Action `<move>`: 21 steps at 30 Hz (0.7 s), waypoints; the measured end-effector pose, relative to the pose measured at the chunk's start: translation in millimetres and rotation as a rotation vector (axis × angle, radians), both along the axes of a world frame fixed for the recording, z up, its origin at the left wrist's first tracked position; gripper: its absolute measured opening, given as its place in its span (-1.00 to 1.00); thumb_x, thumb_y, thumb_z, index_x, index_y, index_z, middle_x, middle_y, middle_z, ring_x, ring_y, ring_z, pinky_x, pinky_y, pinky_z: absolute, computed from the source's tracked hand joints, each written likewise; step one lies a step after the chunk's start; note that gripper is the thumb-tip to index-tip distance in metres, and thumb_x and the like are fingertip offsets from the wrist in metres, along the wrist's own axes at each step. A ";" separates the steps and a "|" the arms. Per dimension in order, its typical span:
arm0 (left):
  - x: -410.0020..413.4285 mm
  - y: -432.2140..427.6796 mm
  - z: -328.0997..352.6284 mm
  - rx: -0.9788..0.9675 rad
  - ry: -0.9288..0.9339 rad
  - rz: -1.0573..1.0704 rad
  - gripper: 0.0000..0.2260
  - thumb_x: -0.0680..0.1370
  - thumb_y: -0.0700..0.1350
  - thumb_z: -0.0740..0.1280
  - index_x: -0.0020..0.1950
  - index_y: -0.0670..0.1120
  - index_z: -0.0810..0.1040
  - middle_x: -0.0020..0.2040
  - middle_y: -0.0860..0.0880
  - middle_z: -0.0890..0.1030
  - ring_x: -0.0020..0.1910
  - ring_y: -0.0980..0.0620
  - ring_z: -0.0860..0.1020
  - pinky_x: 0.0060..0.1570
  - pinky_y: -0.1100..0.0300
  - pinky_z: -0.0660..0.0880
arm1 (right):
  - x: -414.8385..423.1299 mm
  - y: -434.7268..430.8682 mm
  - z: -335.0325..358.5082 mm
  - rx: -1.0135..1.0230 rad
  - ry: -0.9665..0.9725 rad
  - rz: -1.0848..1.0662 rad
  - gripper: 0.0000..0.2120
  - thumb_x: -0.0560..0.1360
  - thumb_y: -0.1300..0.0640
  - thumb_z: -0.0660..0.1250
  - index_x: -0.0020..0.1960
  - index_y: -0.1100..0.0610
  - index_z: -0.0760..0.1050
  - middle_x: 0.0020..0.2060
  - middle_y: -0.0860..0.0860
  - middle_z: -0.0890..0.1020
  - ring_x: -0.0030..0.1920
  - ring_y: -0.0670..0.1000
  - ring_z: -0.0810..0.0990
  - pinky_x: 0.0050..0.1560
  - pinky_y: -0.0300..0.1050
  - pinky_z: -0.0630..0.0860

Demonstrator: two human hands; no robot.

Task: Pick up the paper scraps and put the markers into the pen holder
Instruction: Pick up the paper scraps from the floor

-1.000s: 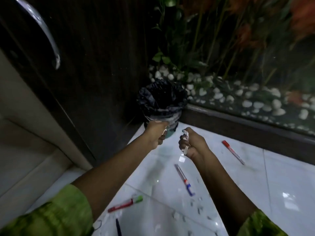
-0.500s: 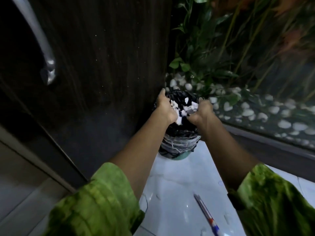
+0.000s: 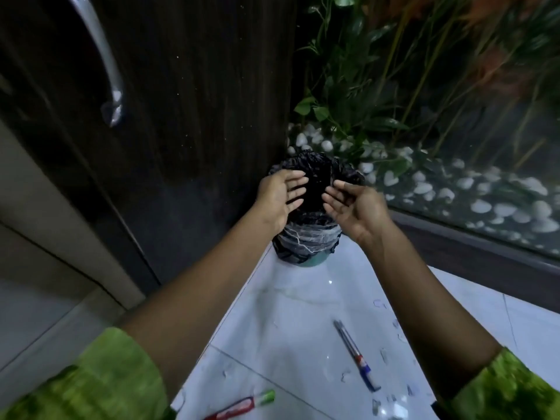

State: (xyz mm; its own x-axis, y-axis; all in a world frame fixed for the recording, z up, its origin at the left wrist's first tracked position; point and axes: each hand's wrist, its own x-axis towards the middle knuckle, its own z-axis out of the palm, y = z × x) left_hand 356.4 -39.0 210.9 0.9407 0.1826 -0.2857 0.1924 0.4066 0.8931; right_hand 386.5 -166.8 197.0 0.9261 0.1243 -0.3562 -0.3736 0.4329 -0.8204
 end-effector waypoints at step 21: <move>-258.9 33.7 -108.2 0.381 0.339 -0.025 -0.79 0.57 -0.21 0.15 -0.19 -0.11 0.52 -0.19 -0.05 0.57 -0.18 0.00 0.50 -0.17 0.22 0.42 | -217.4 5.4 -132.4 -0.341 0.206 0.471 -0.78 0.56 0.29 0.12 -0.19 0.19 0.49 -0.21 0.11 0.56 -0.19 0.04 0.56 -0.15 -0.19 0.48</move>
